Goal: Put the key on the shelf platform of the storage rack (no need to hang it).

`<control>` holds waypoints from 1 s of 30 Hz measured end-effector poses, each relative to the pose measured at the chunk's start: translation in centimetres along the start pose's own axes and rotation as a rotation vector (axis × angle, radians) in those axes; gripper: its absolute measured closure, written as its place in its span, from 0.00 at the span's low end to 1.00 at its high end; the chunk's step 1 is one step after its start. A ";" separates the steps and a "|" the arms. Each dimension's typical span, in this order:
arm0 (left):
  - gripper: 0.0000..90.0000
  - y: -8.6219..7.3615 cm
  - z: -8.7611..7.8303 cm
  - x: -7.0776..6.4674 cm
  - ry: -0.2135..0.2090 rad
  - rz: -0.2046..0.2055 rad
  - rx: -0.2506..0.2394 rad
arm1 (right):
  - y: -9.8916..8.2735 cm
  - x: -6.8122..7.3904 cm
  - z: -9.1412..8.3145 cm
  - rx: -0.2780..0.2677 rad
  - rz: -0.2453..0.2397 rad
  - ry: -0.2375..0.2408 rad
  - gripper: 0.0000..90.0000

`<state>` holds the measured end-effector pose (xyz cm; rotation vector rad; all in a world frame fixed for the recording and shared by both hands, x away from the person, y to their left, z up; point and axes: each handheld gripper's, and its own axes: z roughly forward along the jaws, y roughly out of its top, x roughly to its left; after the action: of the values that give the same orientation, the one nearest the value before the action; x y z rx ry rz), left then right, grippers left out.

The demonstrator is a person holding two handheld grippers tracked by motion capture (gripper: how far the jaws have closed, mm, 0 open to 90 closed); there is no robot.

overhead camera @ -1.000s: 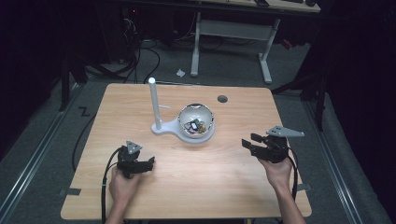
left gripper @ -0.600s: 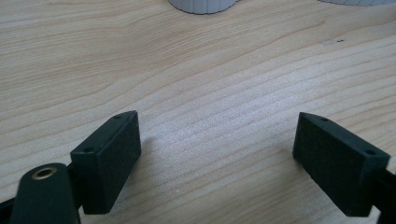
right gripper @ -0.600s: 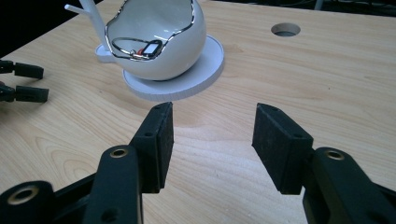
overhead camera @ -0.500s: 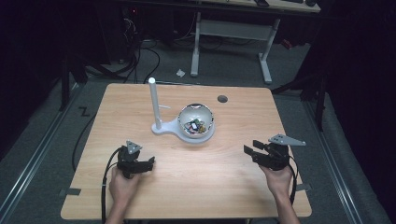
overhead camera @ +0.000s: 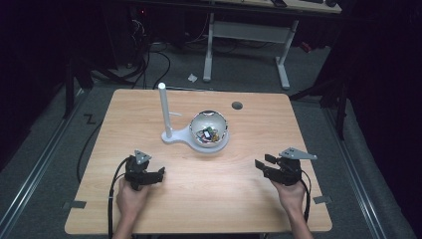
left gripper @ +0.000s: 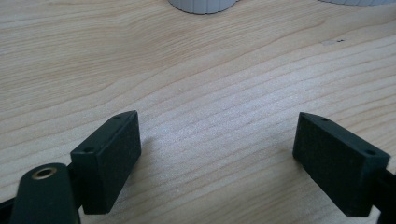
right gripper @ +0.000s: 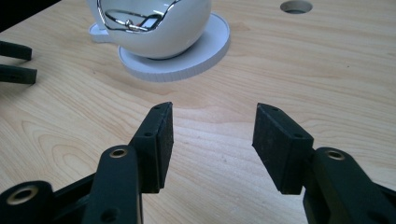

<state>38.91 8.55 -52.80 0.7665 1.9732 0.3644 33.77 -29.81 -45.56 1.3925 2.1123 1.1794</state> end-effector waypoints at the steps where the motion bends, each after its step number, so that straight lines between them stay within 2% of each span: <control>1: 0.17 0.0 0.0 0.0 0.000 -0.001 0.000 | -0.1 0.0 0.1 0.004 0.003 0.000 0.54; 12: 0.17 0.0 0.0 0.0 0.000 0.000 0.000 | -0.6 0.3 1.2 0.018 -0.007 0.008 0.53; 14: 0.17 0.0 0.0 0.0 -0.001 0.001 0.001 | -0.8 0.3 1.3 0.027 0.007 0.009 0.53; 17: 0.17 0.0 0.0 0.0 0.000 0.001 0.001 | -1.0 0.3 1.6 0.030 0.004 0.010 0.53; 25: 0.17 0.0 0.0 0.0 0.000 0.000 0.001 | -1.7 0.2 2.8 0.069 -0.018 -0.022 0.51; 30: 0.17 0.0 0.0 0.0 0.000 0.000 0.001 | -2.1 0.0 3.3 0.078 -0.011 -0.030 0.50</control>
<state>38.90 8.55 -52.80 0.7668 1.9736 0.3639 34.77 -28.68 -49.18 1.4204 2.1636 1.0763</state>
